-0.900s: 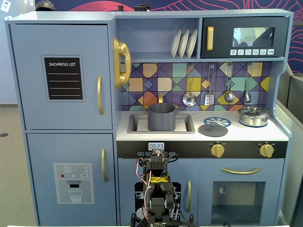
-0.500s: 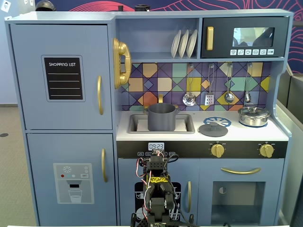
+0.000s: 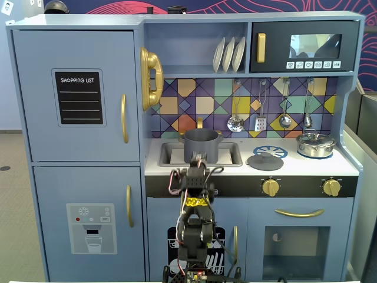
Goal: Pick up the lid from the counter and put it on the gray recipient
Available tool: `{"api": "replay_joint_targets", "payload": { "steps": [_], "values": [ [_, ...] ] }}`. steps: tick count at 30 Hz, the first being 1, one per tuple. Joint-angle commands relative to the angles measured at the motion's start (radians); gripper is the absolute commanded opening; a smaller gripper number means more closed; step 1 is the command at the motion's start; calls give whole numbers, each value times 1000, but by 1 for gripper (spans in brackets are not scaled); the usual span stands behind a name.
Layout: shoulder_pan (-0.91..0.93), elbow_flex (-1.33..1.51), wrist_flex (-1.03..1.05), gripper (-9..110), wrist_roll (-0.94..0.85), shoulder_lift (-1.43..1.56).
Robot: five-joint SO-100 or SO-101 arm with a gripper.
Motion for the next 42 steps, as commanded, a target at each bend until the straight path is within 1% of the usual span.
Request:
{"api": "replay_joint_targets", "payload": {
  "steps": [1, 3, 7, 9, 10, 13, 14, 17, 23, 32, 42],
  "values": [
    [155, -204, -169, 0, -26, -57],
    [233, -212, -318, 0, 9, -49],
    [348, -186, -603, 1, -25, -71],
    [411, -133, -784, 15, 34, -86],
    [439, -91, -884, 20, 46, -94],
    [505, 40, -1166, 29, 48, -160],
    [517, 61, -1220, 29, 46, -187],
    [526, 71, -1316, 31, 37, -278],
    [560, -9, -1407, 34, -8, -459],
    [580, -80, -1549, 31, -51, -660],
    [581, -225, -1603, 28, -32, -864]
  ]
}}
